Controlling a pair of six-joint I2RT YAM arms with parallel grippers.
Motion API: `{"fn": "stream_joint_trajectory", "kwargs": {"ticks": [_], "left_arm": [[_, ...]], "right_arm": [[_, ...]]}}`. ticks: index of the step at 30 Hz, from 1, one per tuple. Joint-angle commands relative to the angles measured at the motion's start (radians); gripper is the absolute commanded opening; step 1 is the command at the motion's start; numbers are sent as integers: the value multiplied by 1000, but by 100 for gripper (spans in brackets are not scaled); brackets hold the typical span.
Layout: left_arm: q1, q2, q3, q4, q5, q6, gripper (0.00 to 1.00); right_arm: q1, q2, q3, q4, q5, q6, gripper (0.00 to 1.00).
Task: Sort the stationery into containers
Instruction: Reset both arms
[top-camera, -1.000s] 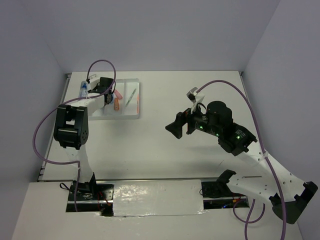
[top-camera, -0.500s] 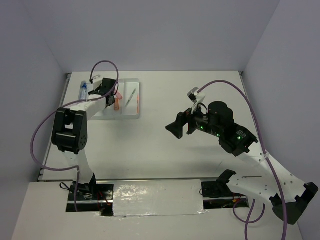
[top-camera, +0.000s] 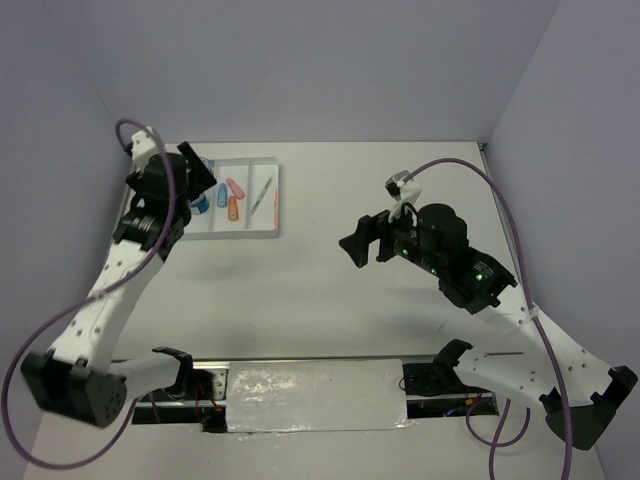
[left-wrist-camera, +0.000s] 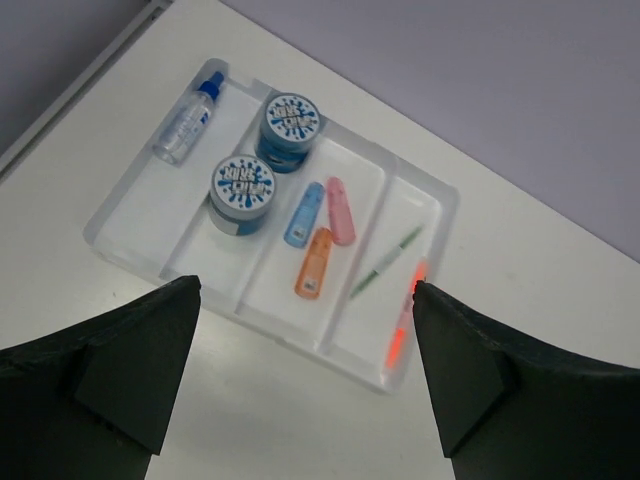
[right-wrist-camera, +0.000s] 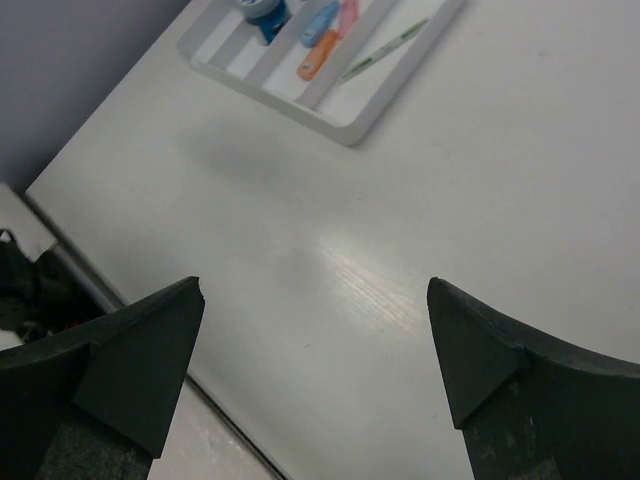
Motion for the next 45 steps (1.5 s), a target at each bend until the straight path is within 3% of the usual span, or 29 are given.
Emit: {"fn": "stream_joint_trajectory", "kwargs": {"ticks": [1,2,7,12,16,22,45], "left_arm": [[-12,-210,-77,-102,127,-19,99],[-12,-324,-105,-95,156,-13,99],[-12,-544,-105,-259,152,80,99],[-11,-715,-144,-380,21,187,99],[-11,-872,-279,-363,-92,179,99],[-11,-1041,-366,-264,-30,200,99],[-4,-1023,-383,-282,-23,193,99]], "right_arm": [[-1,-76,-12,4,215,36,100],[-2,-98,-17,-13,243,37,100],[2,-214,5,-154,476,42,100],[7,-395,17,-207,486,25,100],[8,-496,-27,-201,582,-7,100],[7,-500,-52,-216,656,30,100],[8,-503,-60,-239,642,54,100]]}}
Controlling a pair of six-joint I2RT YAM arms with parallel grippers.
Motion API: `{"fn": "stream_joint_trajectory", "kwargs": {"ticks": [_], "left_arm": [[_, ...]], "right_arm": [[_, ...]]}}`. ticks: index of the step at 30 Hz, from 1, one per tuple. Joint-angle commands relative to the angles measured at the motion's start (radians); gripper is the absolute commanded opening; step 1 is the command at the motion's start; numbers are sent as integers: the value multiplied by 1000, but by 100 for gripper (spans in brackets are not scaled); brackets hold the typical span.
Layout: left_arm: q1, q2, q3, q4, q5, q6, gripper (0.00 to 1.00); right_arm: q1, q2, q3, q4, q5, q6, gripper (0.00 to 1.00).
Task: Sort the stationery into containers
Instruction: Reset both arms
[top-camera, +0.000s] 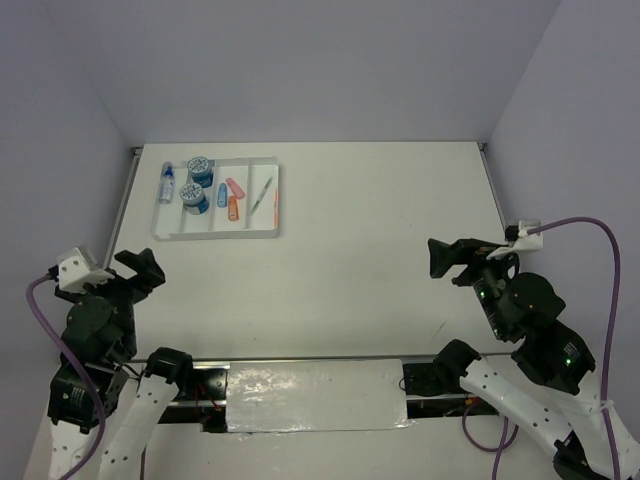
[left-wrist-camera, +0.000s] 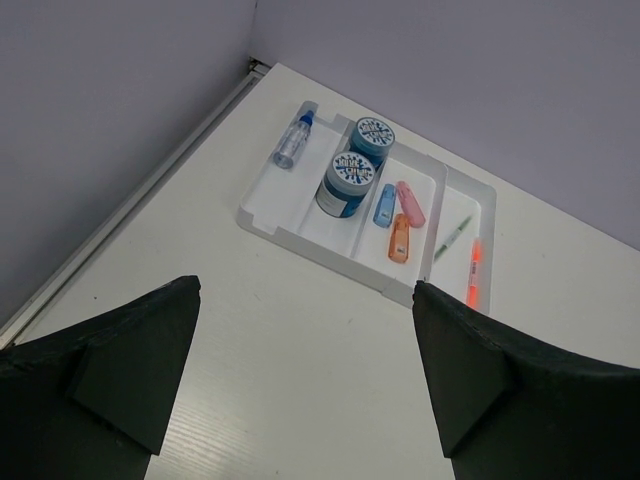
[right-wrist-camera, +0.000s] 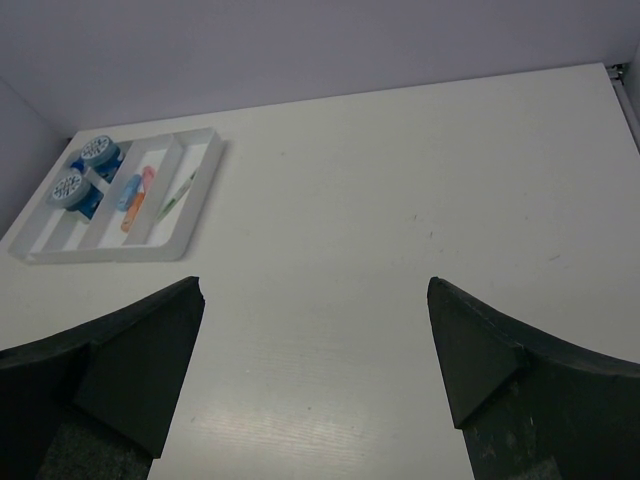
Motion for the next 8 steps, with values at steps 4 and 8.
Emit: {"fn": "stream_joint_trajectory", "kwargs": {"ticks": [4,8], "left_arm": [[19,39,0,39,0,10,99],[24,42,-2,39,5,8,99]], "right_arm": [[6,24,5,6,3,12,100],[5,33,6,3,4,15,100]]}}
